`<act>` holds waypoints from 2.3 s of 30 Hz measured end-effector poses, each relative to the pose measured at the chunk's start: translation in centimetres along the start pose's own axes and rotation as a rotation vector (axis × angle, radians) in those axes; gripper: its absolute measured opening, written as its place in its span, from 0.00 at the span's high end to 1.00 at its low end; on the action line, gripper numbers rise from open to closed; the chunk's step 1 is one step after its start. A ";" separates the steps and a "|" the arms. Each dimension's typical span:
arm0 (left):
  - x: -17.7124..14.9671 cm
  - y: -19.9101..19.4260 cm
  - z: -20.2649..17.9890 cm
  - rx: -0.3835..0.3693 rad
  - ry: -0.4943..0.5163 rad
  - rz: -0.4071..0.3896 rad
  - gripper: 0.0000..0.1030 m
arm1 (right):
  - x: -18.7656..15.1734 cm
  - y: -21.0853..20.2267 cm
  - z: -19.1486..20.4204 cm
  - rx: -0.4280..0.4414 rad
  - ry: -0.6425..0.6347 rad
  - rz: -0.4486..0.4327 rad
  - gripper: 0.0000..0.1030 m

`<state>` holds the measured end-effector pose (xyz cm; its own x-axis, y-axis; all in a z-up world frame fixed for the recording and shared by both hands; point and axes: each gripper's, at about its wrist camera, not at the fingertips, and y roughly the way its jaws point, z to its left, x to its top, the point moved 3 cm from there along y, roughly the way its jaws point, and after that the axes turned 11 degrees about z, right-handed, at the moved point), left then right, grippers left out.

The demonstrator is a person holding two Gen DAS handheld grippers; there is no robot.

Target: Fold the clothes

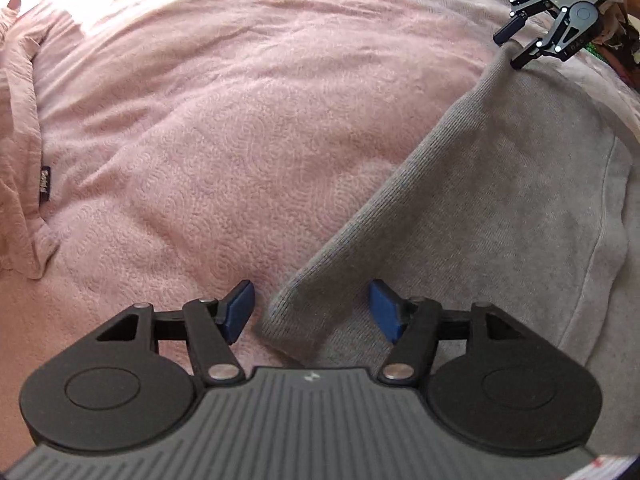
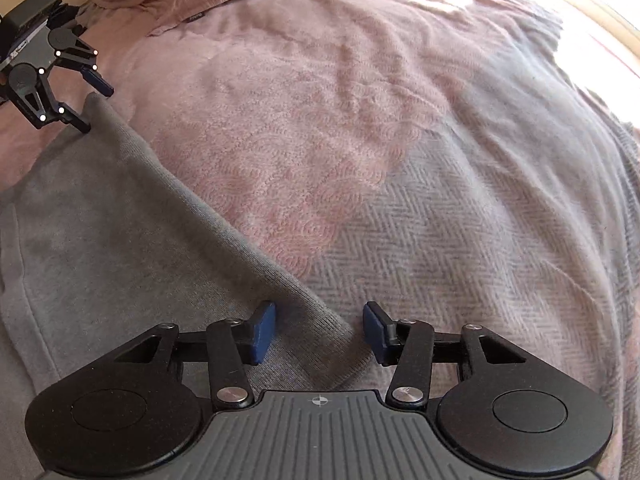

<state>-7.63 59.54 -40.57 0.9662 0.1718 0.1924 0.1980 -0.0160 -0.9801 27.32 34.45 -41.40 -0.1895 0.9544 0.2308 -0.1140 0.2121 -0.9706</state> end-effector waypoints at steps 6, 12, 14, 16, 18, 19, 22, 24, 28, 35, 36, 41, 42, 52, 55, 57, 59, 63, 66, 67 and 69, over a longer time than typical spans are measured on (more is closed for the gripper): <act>-0.1 0.2 -1.5 0.023 0.107 0.006 0.81 | -0.4 -0.9 0.2 -0.008 -0.012 -0.012 0.92; -2.1 -4.5 -4.2 0.195 0.104 -0.115 0.95 | -2.7 -7.0 5.2 -0.182 -0.036 -0.176 0.95; -3.8 -7.5 -6.1 0.237 0.060 -0.185 0.95 | -4.6 -9.7 8.1 -0.249 -0.044 -0.252 0.95; -5.9 -10.7 -8.6 0.258 0.004 -0.256 0.95 | -6.8 -12.3 11.1 -0.296 -0.041 -0.317 0.95; -8.8 -14.2 -11.7 0.268 -0.056 -0.318 0.95 | -9.5 -15.1 14.9 -0.335 -0.035 -0.384 0.95; -10.0 -15.5 -13.5 0.270 -0.077 -0.342 0.95 | -10.9 -16.2 16.7 -0.351 -0.033 -0.406 0.95; -14.8 -19.0 -19.6 0.294 -0.143 -0.372 0.94 | -15.4 -18.8 22.2 -0.386 -0.057 -0.436 0.95; -18.1 -19.9 -23.5 0.309 -0.194 -0.364 0.94 | -19.2 -20.2 26.5 -0.396 -0.084 -0.445 0.95; -24.4 -18.1 -29.8 0.255 -0.402 -0.296 0.89 | -26.3 -18.8 33.0 -0.349 -0.108 -0.375 0.94; -33.1 -11.7 -36.6 0.087 -0.842 -0.191 0.73 | -34.0 -10.1 36.0 -0.239 0.135 -0.025 0.78; -33.8 -11.6 -37.0 0.053 -0.908 -0.220 0.73 | -34.4 -10.6 35.6 -0.169 0.254 -0.056 0.77; -34.9 -11.5 -35.2 -0.093 -1.197 -0.415 0.68 | -34.7 -11.2 31.0 0.276 0.892 -0.291 0.72; -35.1 -11.3 -34.5 -0.121 -1.254 -0.446 0.67 | -34.9 -10.5 30.3 0.353 1.007 -0.318 0.72; -36.2 -8.0 -30.1 -0.292 -1.480 -0.528 0.60 | -34.6 -6.5 26.8 0.467 1.462 -0.410 0.72; -35.9 -7.6 -29.6 -0.292 -1.447 -0.501 0.72 | -34.4 -6.3 26.5 0.458 1.473 -0.416 0.77; -35.9 -7.7 -29.3 -0.265 -1.427 -0.473 0.95 | -34.2 -6.7 26.4 0.423 1.462 -0.444 0.97; -36.0 -8.3 -29.3 -0.266 -1.404 -0.479 0.96 | -33.6 -7.9 26.6 0.391 1.403 -0.459 0.98; -35.8 -11.0 -30.9 -0.211 -1.272 -0.516 0.97 | -33.2 -11.7 27.5 0.369 1.330 -0.544 0.99; -36.6 -11.7 -32.3 -0.205 -1.239 -0.499 0.97 | -33.9 -12.6 28.1 0.354 1.317 -0.534 0.99; -36.8 -11.5 -32.8 -0.201 -1.229 -0.489 0.96 | -34.3 -12.3 28.4 0.352 1.321 -0.516 0.99; -37.0 -10.8 -33.3 -0.178 -1.210 -0.444 0.96 | -35.4 -11.4 28.8 0.343 1.334 -0.471 0.99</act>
<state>-39.97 20.57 -35.44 0.0701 0.9686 0.2387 0.5692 0.1577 -0.8069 7.20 -7.80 -36.50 0.9375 0.3342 0.0970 -0.1671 0.6768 -0.7169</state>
